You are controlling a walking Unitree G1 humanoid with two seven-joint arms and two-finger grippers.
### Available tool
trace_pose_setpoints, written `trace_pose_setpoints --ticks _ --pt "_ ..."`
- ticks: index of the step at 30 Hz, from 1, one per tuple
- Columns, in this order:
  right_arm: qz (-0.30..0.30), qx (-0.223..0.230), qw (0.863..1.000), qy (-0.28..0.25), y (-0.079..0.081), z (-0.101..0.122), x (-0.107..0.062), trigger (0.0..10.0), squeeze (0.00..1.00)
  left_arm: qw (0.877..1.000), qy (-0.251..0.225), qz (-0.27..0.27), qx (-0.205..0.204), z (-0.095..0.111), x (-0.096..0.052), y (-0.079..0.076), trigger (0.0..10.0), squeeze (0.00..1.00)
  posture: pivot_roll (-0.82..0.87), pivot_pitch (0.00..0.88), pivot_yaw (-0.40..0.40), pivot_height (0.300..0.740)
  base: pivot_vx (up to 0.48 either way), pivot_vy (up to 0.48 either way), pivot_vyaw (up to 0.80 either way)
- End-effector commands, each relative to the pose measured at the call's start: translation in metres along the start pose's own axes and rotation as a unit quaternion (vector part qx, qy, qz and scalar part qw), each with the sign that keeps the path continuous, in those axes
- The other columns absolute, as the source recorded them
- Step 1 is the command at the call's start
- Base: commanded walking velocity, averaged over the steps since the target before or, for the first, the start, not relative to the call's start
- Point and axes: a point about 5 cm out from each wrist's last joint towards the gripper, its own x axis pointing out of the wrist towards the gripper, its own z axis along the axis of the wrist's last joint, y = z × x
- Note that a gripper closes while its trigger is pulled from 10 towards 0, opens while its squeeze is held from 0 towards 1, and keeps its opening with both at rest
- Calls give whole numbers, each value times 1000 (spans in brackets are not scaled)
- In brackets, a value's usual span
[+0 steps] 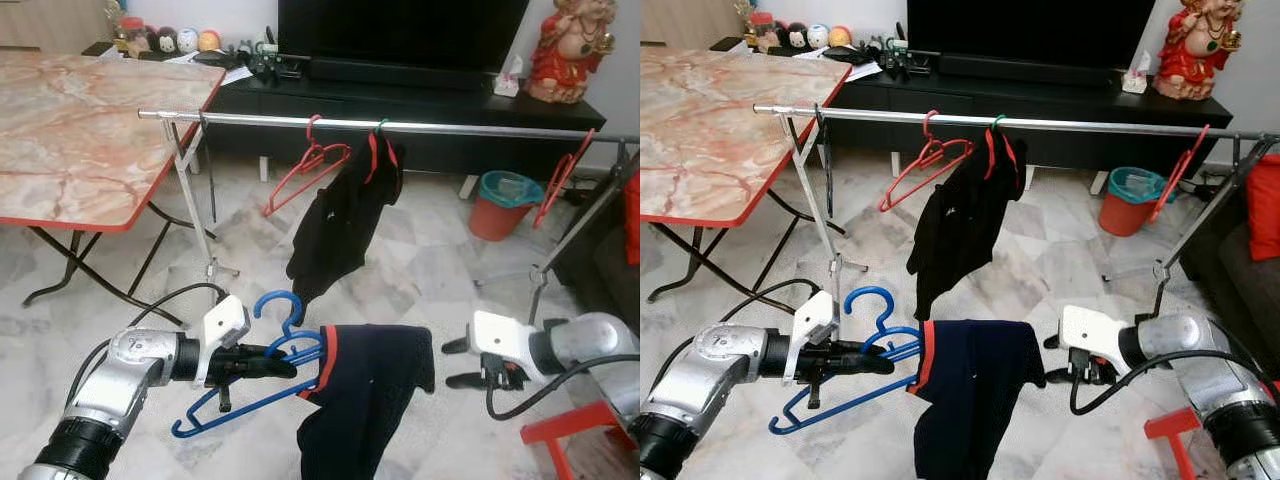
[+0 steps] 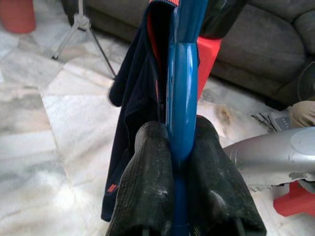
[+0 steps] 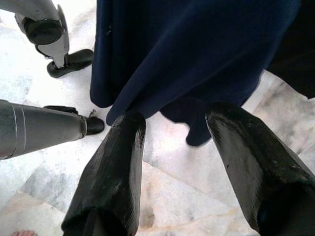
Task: Hang hanger
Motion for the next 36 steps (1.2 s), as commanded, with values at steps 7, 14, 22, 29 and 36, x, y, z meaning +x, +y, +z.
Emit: trace_pose_setpoints --ticks 7,14,22,29,36 --pt "-39 14 999 -17 -6 -2 5 10000 0 999 -27 -18 20 19 -1 0 0 0 -92 0 -101 740 0 0 0" --pt "-90 18 996 -23 -17 0 4 10000 392 999 -28 -21 19 20 -1 -1 0 0 -94 0 -99 740 0 0 0" --pt "-89 16 995 -33 -17 1 4 10000 1000 999 -28 -23 18 21 1 -1 0 0 -96 0 -99 740 0 0 0" --pt "-63 22 997 -44 -14 3 9 10000 0 999 -26 -24 16 20 1 -2 0 0 -96 0 -99 740 0 0 0" --pt "-36 24 998 -49 -10 5 17 10000 0 999 -27 -36 14 21 6 -5 0 0 -87 0 -103 740 0 0 0"
